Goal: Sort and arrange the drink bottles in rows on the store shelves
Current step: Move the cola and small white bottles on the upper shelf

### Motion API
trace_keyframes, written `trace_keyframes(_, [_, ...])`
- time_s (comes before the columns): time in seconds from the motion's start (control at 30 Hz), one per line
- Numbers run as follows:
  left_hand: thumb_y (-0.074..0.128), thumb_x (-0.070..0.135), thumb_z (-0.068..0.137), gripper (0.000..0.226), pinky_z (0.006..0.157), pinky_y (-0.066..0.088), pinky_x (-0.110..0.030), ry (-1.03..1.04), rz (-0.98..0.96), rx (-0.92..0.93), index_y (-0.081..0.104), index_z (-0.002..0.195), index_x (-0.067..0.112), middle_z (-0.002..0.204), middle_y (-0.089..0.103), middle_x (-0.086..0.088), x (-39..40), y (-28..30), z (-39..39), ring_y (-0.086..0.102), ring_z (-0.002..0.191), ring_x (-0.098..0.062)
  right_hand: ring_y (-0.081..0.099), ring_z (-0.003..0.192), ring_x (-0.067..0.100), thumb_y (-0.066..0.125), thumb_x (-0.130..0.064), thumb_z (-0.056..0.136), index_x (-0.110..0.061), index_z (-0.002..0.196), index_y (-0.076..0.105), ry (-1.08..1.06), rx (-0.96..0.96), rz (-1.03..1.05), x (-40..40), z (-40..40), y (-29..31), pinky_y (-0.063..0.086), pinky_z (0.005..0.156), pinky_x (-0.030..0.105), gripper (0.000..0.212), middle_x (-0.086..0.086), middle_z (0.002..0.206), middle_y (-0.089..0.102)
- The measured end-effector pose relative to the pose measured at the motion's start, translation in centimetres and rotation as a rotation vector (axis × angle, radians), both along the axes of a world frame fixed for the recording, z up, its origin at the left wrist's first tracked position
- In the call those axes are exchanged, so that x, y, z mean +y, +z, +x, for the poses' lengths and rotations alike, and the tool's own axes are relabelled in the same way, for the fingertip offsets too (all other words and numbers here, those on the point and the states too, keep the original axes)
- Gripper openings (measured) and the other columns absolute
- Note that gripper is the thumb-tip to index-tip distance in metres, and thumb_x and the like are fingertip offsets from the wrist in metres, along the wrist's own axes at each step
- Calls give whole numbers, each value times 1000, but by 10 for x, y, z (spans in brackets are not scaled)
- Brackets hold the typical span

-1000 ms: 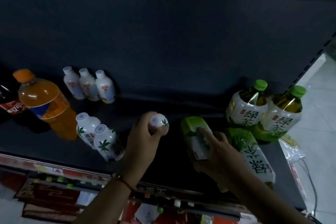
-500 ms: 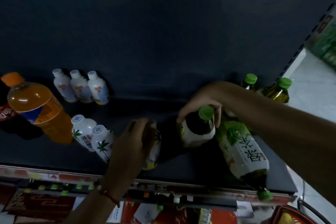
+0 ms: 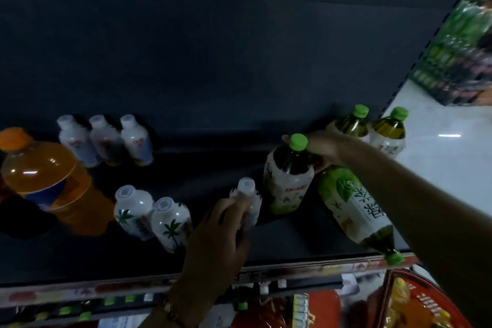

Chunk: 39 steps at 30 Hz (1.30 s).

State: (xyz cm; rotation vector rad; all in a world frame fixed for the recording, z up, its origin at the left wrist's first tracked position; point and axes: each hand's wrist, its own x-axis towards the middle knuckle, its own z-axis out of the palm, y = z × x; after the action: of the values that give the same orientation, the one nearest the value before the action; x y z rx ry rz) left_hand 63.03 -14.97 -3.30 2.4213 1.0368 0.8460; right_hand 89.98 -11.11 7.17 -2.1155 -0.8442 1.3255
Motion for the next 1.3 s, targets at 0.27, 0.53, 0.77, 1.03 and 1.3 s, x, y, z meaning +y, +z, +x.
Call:
trace_keyframes(0.27, [62,26,87,56,104,40,-39,-280,229,-79,50,141,24,143,48,-8,-6,54,60,46,131,-26,60,105,20,61,-43,87,-27,121,63,-187,-735,433,-143,-28,-78,52,86,40,38,-2,122,62])
trace_keyframes(0.53, [74,17,76,81,102,43,-56,-128,226,240,39,149,25,163,9,-19,13,30,114,30,138,-44,44,132,39,72,-31,82,-36,154,8,-82,-978,62,-208,-4,-123,51,97,49,96,14,161,11])
trace_keyframes(0.77, [70,4,80,82,92,49,-50,9,192,197,36,150,31,159,10,-28,7,6,121,41,125,-48,64,94,17,63,-12,90,-40,152,-1,-51,-913,228,-211,11,-132,58,71,25,93,12,147,31])
trace_keyframes(1.03, [59,-6,86,81,98,49,-53,91,250,187,30,150,35,158,12,-24,9,-4,130,41,131,-47,55,111,7,68,-19,86,-40,147,34,150,-773,420,-230,55,-71,51,80,10,73,-8,145,42])
trace_keyframes(1.3, [59,-8,87,76,99,50,-51,118,218,170,35,151,27,159,9,-23,4,-9,132,38,138,-40,64,84,7,75,-23,81,-32,102,72,144,-640,567,-169,94,-1,49,67,21,23,-6,102,69])
